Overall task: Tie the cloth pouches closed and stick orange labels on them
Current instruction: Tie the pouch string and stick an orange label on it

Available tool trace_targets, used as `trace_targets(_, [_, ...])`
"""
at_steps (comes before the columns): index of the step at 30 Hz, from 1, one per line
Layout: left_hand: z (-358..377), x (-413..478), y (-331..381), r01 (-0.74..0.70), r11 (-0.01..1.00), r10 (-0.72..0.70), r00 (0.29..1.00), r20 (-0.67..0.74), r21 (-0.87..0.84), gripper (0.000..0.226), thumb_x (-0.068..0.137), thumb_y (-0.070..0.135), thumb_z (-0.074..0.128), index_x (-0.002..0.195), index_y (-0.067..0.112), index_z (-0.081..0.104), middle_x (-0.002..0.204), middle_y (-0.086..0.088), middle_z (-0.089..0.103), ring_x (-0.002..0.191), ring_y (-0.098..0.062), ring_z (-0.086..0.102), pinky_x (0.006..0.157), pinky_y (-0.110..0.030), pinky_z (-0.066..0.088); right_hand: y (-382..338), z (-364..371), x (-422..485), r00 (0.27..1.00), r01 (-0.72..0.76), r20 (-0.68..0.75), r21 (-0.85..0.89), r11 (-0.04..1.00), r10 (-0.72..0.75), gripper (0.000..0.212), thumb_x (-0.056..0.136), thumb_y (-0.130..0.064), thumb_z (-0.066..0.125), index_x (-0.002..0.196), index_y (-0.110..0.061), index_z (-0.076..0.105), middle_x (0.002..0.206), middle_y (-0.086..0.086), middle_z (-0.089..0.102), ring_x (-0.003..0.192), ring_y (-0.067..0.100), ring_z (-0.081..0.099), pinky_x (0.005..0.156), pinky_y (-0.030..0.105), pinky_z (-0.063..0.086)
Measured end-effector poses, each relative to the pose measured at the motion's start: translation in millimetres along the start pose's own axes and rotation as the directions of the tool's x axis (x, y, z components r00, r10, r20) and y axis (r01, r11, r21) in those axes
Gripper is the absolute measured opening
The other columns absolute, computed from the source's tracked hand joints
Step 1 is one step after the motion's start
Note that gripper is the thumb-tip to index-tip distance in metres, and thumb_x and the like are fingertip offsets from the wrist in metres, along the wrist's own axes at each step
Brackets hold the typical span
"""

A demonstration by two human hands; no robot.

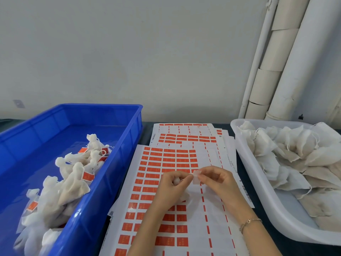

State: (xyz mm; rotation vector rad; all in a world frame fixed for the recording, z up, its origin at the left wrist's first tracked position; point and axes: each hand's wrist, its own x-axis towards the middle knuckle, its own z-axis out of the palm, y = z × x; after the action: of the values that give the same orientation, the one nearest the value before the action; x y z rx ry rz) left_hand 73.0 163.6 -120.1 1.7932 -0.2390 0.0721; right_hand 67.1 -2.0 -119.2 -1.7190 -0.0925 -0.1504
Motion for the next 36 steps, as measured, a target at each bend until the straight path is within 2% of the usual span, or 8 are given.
trace_targets(6, [0.0, 1.3, -0.2, 0.013, 1.000, -0.012, 0.998, -0.066, 0.008, 0.017, 0.087, 0.022, 0.067, 0.075, 0.034, 0.071, 0.074, 0.021, 0.069, 0.079, -0.001, 0.065, 0.064, -0.009, 0.049, -5.8, 0.9, -1.6, 0.999, 0.025, 0.039, 0.077, 0.997, -0.028, 0.024, 0.075, -0.040, 0.068, 0.095, -0.027, 0.071, 0.088, -0.019, 0.071, 0.085, -0.001, 0.066, 0.067, 0.005, 0.047])
trace_targets(8, [0.1, 0.7, -0.2, -0.001, 1.000, 0.002, 0.999, -0.054, 0.011, 0.020, 0.087, 0.020, 0.067, 0.074, 0.035, 0.071, 0.071, 0.024, 0.068, 0.078, 0.003, 0.064, 0.062, -0.008, 0.048, -5.3, 1.2, -0.5, 0.998, 0.056, 0.022, 0.083, 0.995, -0.059, 0.025, 0.074, -0.037, 0.070, 0.097, -0.028, 0.070, 0.095, -0.022, 0.071, 0.092, -0.003, 0.065, 0.069, 0.007, 0.049])
trace_targets(11, [0.6, 0.7, -0.6, -0.018, 0.999, 0.019, 0.999, -0.046, 0.029, 0.021, 0.086, 0.021, 0.067, 0.072, 0.036, 0.070, 0.069, 0.026, 0.067, 0.076, 0.003, 0.063, 0.060, -0.007, 0.048, 0.9, 1.5, 1.4, 0.996, 0.087, -0.015, 0.016, 0.996, -0.086, 0.013, 0.081, -0.023, 0.073, 0.093, -0.027, 0.070, 0.093, -0.020, 0.071, 0.093, -0.001, 0.065, 0.070, 0.008, 0.050])
trace_targets(15, [0.8, 1.7, -1.5, -0.016, 0.999, 0.018, 0.999, -0.049, 0.035, 0.021, 0.087, 0.022, 0.067, 0.072, 0.037, 0.070, 0.069, 0.024, 0.068, 0.076, 0.001, 0.064, 0.060, -0.008, 0.048, 6.4, 1.1, 2.6, 0.993, 0.112, -0.028, -0.091, 0.990, -0.115, 0.008, 0.084, -0.021, 0.071, 0.088, -0.027, 0.069, 0.089, -0.017, 0.070, 0.089, 0.004, 0.065, 0.071, 0.011, 0.051])
trace_targets(21, [-1.3, 4.3, -4.1, 0.019, 1.000, -0.019, 0.997, -0.072, 0.001, 0.020, 0.087, 0.027, 0.067, 0.073, 0.040, 0.069, 0.071, 0.024, 0.068, 0.077, 0.002, 0.063, 0.057, -0.007, 0.047, 6.7, 2.4, 1.7, 0.984, 0.170, -0.017, -0.221, 0.960, -0.178, 0.006, 0.086, -0.026, 0.069, 0.086, -0.031, 0.067, 0.090, -0.021, 0.067, 0.086, 0.006, 0.061, 0.075, 0.013, 0.052])
trace_targets(27, [-1.7, 6.1, -5.7, 0.077, 0.994, -0.083, 0.993, -0.084, -0.071, 0.020, 0.088, 0.025, 0.065, 0.072, 0.035, 0.070, 0.060, 0.023, 0.065, 0.058, 0.008, 0.058, 0.048, -0.004, 0.042, 6.1, 6.7, -1.5, 0.972, 0.222, -0.015, -0.278, 0.934, -0.236, 0.014, 0.083, -0.025, 0.071, 0.083, -0.038, 0.066, 0.093, -0.021, 0.066, 0.086, 0.003, 0.058, 0.074, 0.011, 0.049])
trace_targets(31, [-2.3, 7.7, -7.6, 0.098, 0.992, -0.105, 0.991, -0.087, -0.084, 0.017, 0.088, 0.027, 0.066, 0.072, 0.032, 0.070, 0.057, 0.026, 0.062, 0.059, 0.011, 0.058, 0.047, -0.005, 0.041, 4.7, 7.7, -2.1, 0.964, 0.253, 0.000, -0.323, 0.912, -0.267, 0.020, 0.082, -0.026, 0.071, 0.081, -0.044, 0.063, 0.095, -0.022, 0.065, 0.087, 0.001, 0.057, 0.073, 0.009, 0.047])
trace_targets(36, [-2.0, 8.1, -9.1, 0.106, 0.991, -0.114, 0.989, -0.090, -0.084, 0.017, 0.088, 0.027, 0.066, 0.072, 0.032, 0.070, 0.056, 0.025, 0.062, 0.060, 0.011, 0.058, 0.047, -0.005, 0.041, 4.3, 9.4, -2.3, 0.964, 0.250, -0.002, -0.341, 0.906, -0.266, 0.007, 0.077, -0.040, 0.066, 0.082, -0.044, 0.063, 0.097, -0.024, 0.063, 0.090, -0.002, 0.057, 0.074, 0.007, 0.047])
